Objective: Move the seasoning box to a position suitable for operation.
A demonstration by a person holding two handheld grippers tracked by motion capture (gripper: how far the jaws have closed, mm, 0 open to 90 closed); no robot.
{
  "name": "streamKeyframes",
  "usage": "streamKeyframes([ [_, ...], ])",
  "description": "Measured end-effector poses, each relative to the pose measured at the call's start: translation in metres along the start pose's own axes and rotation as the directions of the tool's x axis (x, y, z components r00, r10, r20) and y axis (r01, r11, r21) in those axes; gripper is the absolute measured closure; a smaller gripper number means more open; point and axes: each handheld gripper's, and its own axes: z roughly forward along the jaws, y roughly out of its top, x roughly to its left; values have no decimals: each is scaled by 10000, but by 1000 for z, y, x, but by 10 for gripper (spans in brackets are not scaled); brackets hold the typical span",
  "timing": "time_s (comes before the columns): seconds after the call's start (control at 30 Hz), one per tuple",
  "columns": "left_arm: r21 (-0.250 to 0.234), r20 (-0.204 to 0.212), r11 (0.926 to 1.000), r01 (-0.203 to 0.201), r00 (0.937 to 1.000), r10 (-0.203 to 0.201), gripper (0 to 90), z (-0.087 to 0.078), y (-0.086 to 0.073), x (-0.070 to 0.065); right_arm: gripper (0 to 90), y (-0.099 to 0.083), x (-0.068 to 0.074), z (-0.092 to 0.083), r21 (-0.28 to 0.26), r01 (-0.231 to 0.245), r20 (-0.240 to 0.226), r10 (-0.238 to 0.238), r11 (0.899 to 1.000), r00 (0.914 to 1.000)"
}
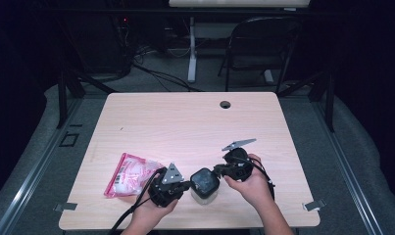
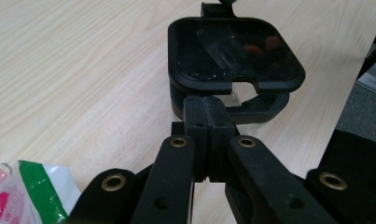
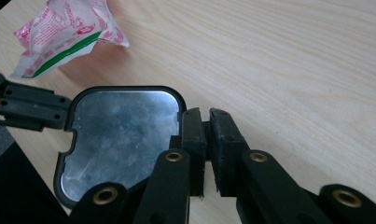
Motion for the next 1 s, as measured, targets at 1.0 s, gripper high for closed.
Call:
streamKeyframes([
  [1.0, -224, -163, 9986, -475, 9988, 472, 887, -1, 48, 2, 679, -22, 9, -35, 1099, 742, -768, -660, 9912, 9949],
])
